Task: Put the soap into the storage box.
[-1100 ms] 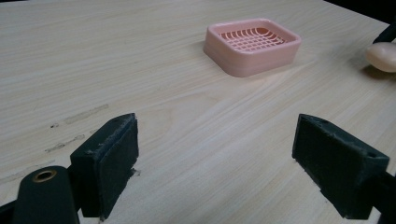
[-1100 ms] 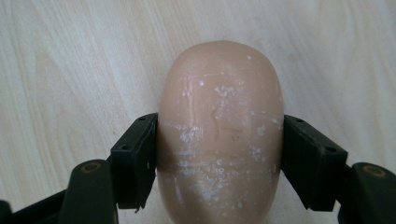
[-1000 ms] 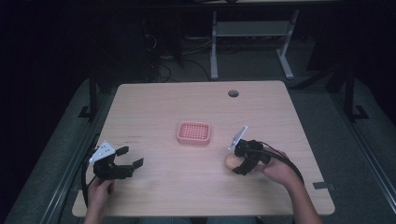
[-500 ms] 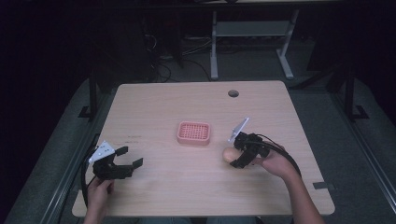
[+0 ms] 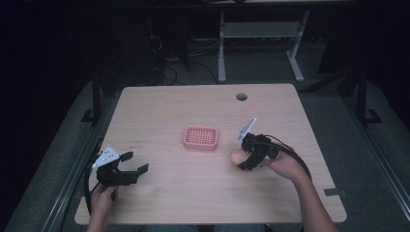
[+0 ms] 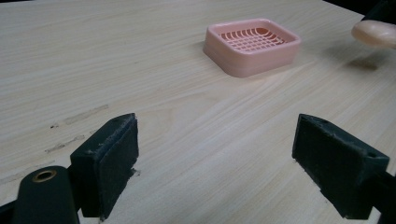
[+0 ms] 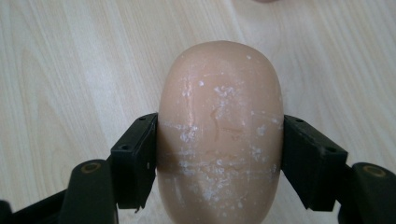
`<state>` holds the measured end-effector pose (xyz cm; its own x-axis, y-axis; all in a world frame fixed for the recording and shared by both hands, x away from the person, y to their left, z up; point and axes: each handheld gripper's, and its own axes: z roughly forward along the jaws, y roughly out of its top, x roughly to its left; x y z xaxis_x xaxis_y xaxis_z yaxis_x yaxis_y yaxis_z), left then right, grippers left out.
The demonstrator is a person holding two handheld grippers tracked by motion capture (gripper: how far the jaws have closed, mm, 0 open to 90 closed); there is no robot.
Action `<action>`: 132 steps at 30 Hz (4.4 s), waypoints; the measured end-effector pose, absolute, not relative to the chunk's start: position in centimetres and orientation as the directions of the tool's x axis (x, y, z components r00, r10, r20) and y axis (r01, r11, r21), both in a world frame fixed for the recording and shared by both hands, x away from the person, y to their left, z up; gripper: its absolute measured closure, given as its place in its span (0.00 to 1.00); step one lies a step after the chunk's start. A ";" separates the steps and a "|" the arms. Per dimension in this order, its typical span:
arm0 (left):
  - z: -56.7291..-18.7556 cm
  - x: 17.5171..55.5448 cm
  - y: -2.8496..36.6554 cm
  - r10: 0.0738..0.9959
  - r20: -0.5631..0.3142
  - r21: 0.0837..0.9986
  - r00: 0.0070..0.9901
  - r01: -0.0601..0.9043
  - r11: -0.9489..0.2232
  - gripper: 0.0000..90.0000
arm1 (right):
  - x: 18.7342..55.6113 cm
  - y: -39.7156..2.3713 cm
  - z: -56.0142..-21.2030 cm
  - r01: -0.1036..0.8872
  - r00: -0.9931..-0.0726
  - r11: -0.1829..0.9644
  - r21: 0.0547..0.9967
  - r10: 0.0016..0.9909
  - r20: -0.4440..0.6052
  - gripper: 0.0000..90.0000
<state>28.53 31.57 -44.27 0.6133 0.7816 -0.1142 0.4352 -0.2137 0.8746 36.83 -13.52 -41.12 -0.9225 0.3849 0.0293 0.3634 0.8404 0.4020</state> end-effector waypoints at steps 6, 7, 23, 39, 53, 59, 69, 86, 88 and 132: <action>-44.3 28.5 31.5 0.780 -0.114 0.875 0.615 0.434 -0.214 0.16 | 37.1 -13.4 -41.3 0.365 -0.923 0.841 0.399 0.383 0.036 0.35; -44.3 28.5 31.5 0.780 -0.114 0.875 0.615 0.434 -0.214 0.16 | 37.1 -13.4 -41.3 0.368 -0.922 0.840 0.398 0.386 0.037 0.35; -44.3 28.5 31.5 0.781 -0.114 0.875 0.614 0.435 -0.214 0.16 | 37.7 -13.5 -41.5 0.374 -0.920 0.833 0.408 0.390 0.048 0.35; -44.2 28.5 31.6 0.781 -0.113 0.875 0.614 0.434 -0.215 0.16 | 38.7 -12.0 -40.3 0.345 -0.930 0.853 0.391 0.366 0.023 0.35; -44.2 28.5 31.8 0.784 -0.114 0.876 0.610 0.434 -0.210 0.16 | 39.8 -10.6 -39.3 0.321 -0.939 0.860 0.397 0.343 0.018 0.35; -44.2 28.5 31.8 0.783 -0.112 0.876 0.612 0.433 -0.213 0.16 | 40.2 -9.9 -38.9 0.310 -0.942 0.866 0.393 0.335 0.006 0.35; -44.2 28.5 31.8 0.783 -0.115 0.877 0.611 0.433 -0.209 0.16 | 40.9 -9.3 -38.0 0.305 -0.943 0.858 0.414 0.332 0.006 0.35; -44.2 28.6 31.8 0.783 -0.115 0.877 0.612 0.432 -0.208 0.16 | 42.7 -7.5 -37.4 0.299 -0.947 0.860 0.413 0.321 0.018 0.35; -44.2 28.7 31.8 0.783 -0.115 0.877 0.611 0.432 -0.208 0.16 | 42.9 -7.3 -37.4 0.295 -0.948 0.866 0.403 0.319 0.010 0.35; -44.1 28.8 31.8 0.783 -0.117 0.880 0.611 0.429 -0.203 0.16 | 47.0 -1.0 -35.8 0.248 -0.962 0.889 0.384 0.272 -0.009 0.35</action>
<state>28.81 31.83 -44.11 0.6111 0.7829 -0.1171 0.4292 -0.2034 0.8800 47.05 -1.05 -35.82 -0.9624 0.2716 -0.0088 0.2475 0.8894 0.3843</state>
